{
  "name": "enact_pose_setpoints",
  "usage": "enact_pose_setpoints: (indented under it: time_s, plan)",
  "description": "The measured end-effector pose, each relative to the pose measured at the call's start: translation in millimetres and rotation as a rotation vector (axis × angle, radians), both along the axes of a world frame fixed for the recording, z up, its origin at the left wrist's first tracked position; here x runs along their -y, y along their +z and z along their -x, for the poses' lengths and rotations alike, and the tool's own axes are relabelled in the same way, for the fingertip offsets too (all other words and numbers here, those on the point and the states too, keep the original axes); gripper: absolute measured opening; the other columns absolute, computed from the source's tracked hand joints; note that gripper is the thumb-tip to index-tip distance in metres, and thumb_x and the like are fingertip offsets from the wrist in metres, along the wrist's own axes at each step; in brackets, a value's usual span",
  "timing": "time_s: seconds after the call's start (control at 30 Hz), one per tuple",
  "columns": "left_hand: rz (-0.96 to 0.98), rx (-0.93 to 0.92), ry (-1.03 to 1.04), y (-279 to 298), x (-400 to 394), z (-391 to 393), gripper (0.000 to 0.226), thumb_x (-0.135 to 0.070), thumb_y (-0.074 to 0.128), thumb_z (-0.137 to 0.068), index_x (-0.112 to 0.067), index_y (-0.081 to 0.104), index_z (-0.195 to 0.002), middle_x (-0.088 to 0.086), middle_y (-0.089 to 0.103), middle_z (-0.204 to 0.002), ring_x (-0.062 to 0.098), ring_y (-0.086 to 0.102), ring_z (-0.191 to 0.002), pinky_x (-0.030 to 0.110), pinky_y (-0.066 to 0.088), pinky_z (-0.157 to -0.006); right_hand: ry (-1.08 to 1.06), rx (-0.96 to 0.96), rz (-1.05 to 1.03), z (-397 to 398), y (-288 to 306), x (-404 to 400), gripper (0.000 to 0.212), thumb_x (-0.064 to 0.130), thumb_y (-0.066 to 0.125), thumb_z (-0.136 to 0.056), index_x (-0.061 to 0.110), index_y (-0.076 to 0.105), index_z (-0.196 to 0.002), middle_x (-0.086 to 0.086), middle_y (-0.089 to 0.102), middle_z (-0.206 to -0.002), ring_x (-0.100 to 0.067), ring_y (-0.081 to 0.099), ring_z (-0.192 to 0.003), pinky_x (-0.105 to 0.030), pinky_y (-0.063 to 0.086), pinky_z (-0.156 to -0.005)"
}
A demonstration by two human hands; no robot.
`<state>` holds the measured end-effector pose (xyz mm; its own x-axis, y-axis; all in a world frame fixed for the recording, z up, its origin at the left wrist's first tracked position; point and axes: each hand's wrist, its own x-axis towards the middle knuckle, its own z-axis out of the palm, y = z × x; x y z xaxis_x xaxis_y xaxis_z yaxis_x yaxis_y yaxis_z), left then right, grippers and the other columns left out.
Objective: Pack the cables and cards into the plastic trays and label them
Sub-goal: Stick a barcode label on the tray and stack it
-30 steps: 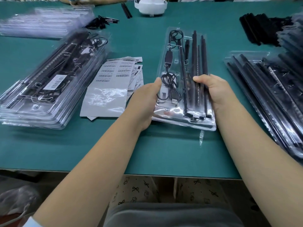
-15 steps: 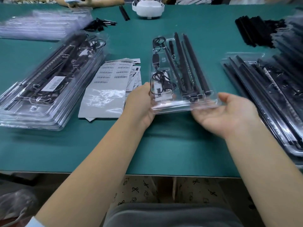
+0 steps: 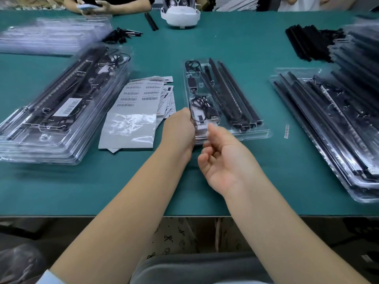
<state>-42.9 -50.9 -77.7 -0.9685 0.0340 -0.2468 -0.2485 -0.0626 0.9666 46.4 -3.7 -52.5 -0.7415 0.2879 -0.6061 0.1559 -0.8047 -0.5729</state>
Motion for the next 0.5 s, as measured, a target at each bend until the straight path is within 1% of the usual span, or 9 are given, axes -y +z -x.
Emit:
enact_pose_setpoints:
  time_s: [0.03,0.07,0.1,0.2,0.3,0.33,0.4,0.47,0.5]
  plan:
    - [0.017,-0.010,-0.028,1,0,0,0.040,-0.014,0.040,-0.092,-0.024,0.044,-0.053,-0.005,0.042,-0.055,0.019,0.039,-0.054,0.031,0.035,-0.052,-0.023,0.004,-0.006,2,0,0,0.019,0.018,0.072,-0.082,0.010,0.060,-0.071,0.002,0.047,-0.055,-0.003,0.038,-0.032,-0.012,0.036,-0.034]
    - [0.025,-0.012,-0.049,3,-1,-1,0.035,-0.016,0.039,-0.095,-0.022,0.044,-0.061,-0.003,0.044,-0.059,0.017,0.042,-0.053,0.029,0.038,-0.051,-0.051,0.007,-0.006,4,0,-1,0.018,0.015,0.072,-0.082,0.011,0.060,-0.069,0.003,0.049,-0.055,-0.003,0.036,-0.031,-0.012,0.034,-0.033]
    - [0.024,-0.010,-0.059,4,-1,-1,0.033,-0.015,0.039,-0.096,-0.019,0.043,-0.064,-0.002,0.045,-0.061,0.017,0.043,-0.053,0.029,0.039,-0.051,-0.071,0.011,-0.003,6,0,-2,0.018,0.012,0.071,-0.081,0.012,0.059,-0.067,0.004,0.050,-0.053,-0.003,0.034,-0.031,-0.011,0.032,-0.032]
    - [-0.108,0.057,-0.041,8,0,-1,0.032,-0.004,0.038,-0.092,-0.013,0.042,-0.062,0.002,0.043,-0.057,0.021,0.042,-0.055,0.033,0.039,-0.054,-0.081,0.018,0.004,9,2,-3,0.020,0.007,0.069,-0.081,0.011,0.059,-0.064,0.005,0.051,-0.045,-0.003,0.031,-0.029,-0.010,0.028,-0.031]
    - [-0.143,0.091,-0.060,11,0,0,0.029,-0.007,0.040,-0.095,-0.011,0.046,-0.067,0.004,0.047,-0.059,0.021,0.046,-0.056,0.033,0.043,-0.055,-0.100,0.013,0.004,12,2,-2,0.022,0.004,0.066,-0.083,0.011,0.057,-0.064,0.007,0.051,-0.041,-0.003,0.030,-0.027,-0.011,0.025,-0.029]
    - [-0.150,0.096,-0.075,11,1,-2,0.029,-0.010,0.042,-0.096,-0.010,0.047,-0.068,0.003,0.049,-0.057,0.020,0.049,-0.055,0.030,0.045,-0.052,-0.110,0.007,0.010,13,2,-2,0.022,0.004,0.065,-0.083,0.011,0.057,-0.064,0.007,0.051,-0.041,-0.003,0.030,-0.027,-0.011,0.025,-0.029]
    - [-0.200,0.114,-0.172,13,5,-4,0.026,-0.020,0.049,-0.098,-0.007,0.053,-0.075,0.003,0.056,-0.058,0.020,0.058,-0.054,0.028,0.051,-0.048,-0.120,-0.012,0.037,14,2,-4,0.021,0.004,0.064,-0.085,0.010,0.056,-0.066,0.006,0.050,-0.041,-0.002,0.030,-0.027,-0.011,0.026,-0.029]
    - [-0.178,0.118,-0.348,14,13,-6,0.026,-0.029,0.061,-0.092,-0.005,0.058,-0.084,0.007,0.063,-0.069,0.021,0.064,-0.060,0.027,0.054,-0.054,-0.108,-0.033,0.060,13,2,-7,0.020,0.006,0.063,-0.087,0.009,0.057,-0.068,0.005,0.052,-0.043,-0.002,0.030,-0.026,-0.011,0.027,-0.028]
    - [-0.144,0.108,-0.431,14,15,-8,0.024,-0.028,0.065,-0.089,-0.005,0.061,-0.084,0.007,0.066,-0.070,0.019,0.066,-0.061,0.024,0.053,-0.055,-0.097,-0.043,0.063,13,2,-8,0.019,0.007,0.062,-0.088,0.009,0.057,-0.070,0.004,0.054,-0.046,-0.002,0.030,-0.026,-0.011,0.027,-0.028]
